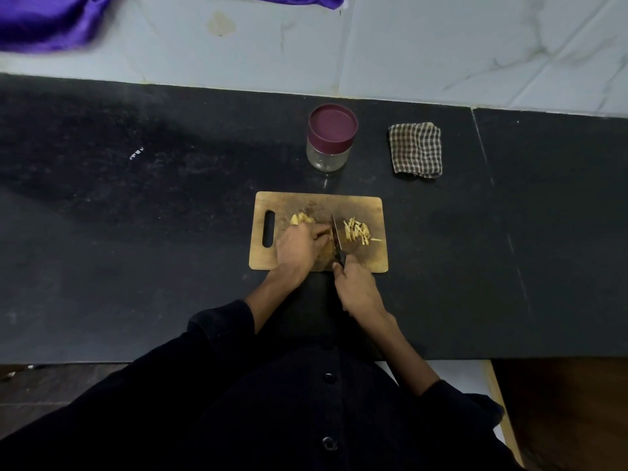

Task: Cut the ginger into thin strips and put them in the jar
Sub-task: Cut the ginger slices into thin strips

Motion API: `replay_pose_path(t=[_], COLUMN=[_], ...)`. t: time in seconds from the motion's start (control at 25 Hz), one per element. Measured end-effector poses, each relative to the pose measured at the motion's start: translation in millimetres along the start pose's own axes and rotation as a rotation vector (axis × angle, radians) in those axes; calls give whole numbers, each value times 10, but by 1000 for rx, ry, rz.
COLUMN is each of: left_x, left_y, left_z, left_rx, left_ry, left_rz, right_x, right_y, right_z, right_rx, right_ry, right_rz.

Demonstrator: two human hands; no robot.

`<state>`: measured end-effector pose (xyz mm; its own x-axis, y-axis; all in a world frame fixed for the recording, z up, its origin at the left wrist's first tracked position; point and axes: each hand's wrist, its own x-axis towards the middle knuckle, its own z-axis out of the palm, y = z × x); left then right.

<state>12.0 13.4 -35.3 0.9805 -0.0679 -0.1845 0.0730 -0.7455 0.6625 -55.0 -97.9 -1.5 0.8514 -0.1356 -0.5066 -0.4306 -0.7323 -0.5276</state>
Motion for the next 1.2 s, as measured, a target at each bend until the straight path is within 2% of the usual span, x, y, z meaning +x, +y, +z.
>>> replay_pose_path(t=[0.64,0.96,1.2], left_x=[31,28,6], left_y=[-14,-17,-27], left_z=[37,37,-10], left_rx=[73,84,-80], left_ry=[34,33,-14], left_rz=[5,6,-4], right_x=[-8,-82,-138], right_y=[35,148,137], right_z=[93,73,15], right_rx=[-20,45,53], right_ry=[-78,-6,24], right_rz=[92,86,56])
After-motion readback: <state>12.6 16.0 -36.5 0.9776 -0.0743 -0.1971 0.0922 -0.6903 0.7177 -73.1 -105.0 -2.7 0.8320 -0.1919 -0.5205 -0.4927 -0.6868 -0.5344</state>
